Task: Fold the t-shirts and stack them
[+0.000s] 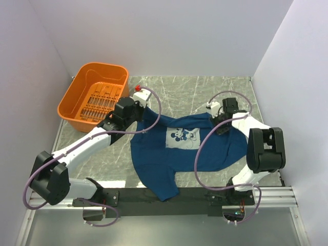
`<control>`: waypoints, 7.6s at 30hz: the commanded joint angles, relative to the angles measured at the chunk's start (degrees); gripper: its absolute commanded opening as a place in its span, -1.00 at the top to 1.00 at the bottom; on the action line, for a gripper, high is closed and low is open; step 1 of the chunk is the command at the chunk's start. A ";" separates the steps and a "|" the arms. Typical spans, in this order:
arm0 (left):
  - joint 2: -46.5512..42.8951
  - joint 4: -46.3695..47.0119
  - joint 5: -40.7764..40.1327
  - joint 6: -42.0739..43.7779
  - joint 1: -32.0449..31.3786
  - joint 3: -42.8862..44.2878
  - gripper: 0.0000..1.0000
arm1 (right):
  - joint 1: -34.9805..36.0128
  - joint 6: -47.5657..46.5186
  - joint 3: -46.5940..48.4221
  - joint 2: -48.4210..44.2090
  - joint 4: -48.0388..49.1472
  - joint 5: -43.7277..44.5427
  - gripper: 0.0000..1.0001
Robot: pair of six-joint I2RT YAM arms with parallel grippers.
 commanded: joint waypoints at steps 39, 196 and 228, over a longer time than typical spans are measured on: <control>-31.71 10.20 -5.41 -4.47 4.45 22.90 0.99 | -20.00 -5.37 46.65 -49.13 -8.17 1.91 1.00; 7.86 3.17 -1.98 -1.48 1.11 4.20 0.99 | -30.63 -23.04 7.61 7.03 26.29 -21.02 1.00; 7.77 -1.23 -4.97 -1.48 -0.38 4.03 0.99 | -30.81 -26.99 5.24 6.86 23.12 -19.71 0.99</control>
